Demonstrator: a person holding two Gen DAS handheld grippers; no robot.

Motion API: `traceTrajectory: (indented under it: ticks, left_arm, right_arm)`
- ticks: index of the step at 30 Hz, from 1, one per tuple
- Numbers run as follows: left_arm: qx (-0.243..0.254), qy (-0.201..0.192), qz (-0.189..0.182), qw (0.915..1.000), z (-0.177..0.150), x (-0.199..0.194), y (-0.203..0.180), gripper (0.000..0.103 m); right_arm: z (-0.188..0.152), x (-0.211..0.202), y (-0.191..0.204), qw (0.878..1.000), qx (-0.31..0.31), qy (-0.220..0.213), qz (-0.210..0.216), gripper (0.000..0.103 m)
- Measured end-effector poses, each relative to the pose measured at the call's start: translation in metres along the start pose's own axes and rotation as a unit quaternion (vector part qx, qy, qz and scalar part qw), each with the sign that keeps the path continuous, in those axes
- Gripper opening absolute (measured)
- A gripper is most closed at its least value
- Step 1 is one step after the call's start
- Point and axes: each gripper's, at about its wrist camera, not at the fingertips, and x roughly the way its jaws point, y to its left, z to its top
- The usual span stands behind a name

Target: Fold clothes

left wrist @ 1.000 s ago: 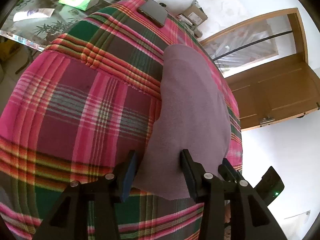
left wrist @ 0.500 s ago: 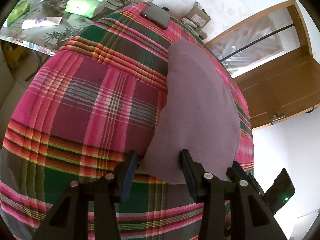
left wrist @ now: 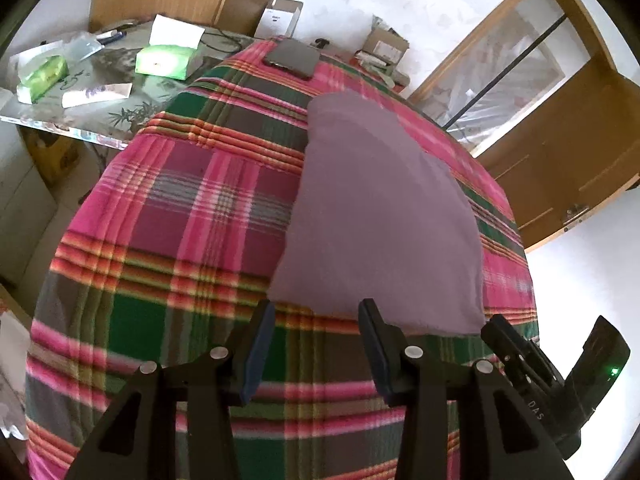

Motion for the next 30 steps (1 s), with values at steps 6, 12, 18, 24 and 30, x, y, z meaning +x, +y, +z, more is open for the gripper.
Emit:
traceTrajectory:
  ticks: [6, 12, 18, 24, 30]
  left_arm:
    - [0.036, -0.03, 0.042, 0.998, -0.024, -0.005, -0.019, 0.044]
    - [0.074, -0.041, 0.069, 0.9941, -0.039, -0.002, -0.036, 0.044]
    - [0.079, -0.03, 0.074, 0.9937, -0.046, 0.005, -0.041, 0.044]
    - [0.08, -0.026, 0.084, 0.9929, -0.049, 0.011, -0.041, 0.044]
    - [0.091, -0.037, 0.104, 0.9897, -0.051, 0.016, -0.043, 0.044]
  right_arm:
    - [-0.016, -0.005, 0.019, 1.0, -0.016, 0.011, -0.014, 0.037]
    - [-0.024, -0.001, 0.029, 0.999, -0.02, 0.026, -0.018, 0.038]
    - [-0.027, 0.0, 0.028, 0.999, -0.013, 0.032, -0.016, 0.038]
    - [-0.031, 0.006, 0.024, 0.999, -0.005, 0.041, -0.015, 0.038]
    - [-0.034, 0.013, 0.028, 0.998, -0.01, 0.048, -0.028, 0.038]
